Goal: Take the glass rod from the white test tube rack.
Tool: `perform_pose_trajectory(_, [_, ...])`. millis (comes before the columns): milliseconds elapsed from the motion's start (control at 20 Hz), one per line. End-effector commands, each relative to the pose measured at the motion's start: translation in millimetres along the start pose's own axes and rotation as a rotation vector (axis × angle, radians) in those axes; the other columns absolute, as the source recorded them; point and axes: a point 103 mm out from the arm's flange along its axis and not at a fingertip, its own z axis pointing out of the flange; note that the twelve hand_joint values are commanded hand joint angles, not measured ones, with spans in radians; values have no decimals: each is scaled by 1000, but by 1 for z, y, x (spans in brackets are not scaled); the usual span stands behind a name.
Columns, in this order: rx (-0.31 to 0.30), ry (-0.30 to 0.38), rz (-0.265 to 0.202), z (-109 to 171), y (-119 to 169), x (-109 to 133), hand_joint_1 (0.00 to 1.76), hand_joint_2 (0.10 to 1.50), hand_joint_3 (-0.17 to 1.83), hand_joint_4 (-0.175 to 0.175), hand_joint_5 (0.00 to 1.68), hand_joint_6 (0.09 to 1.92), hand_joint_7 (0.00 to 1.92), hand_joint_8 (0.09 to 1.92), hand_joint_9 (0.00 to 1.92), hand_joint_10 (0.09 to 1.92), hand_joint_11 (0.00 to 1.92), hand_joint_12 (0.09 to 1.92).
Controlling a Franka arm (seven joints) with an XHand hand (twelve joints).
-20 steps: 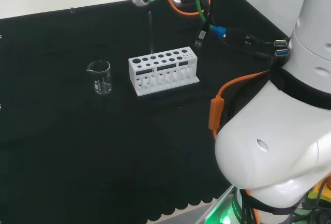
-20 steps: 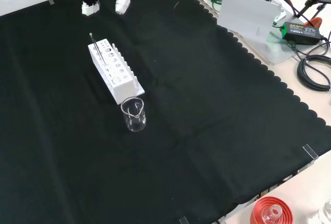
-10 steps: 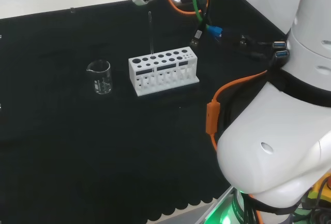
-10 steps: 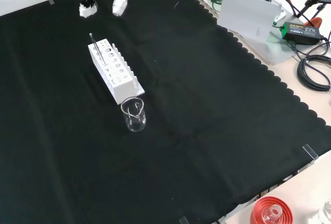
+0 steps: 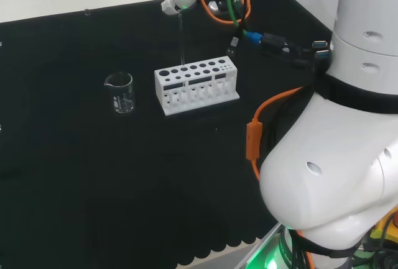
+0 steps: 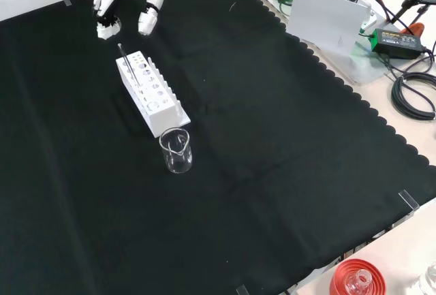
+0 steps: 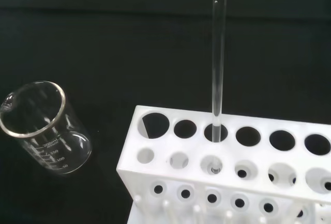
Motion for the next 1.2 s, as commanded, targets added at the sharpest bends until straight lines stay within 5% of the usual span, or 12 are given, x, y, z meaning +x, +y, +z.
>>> perform_pose_trajectory(50, [-2,2,-26,6,7,-5,583,1110,-175,-94,283,718,667,824,858,719,671,1299])
perform_pose_trajectory(1200, [66,24,-27,50,28,-24,621,1120,-175,-119,483,914,786,794,927,689,712,1283])
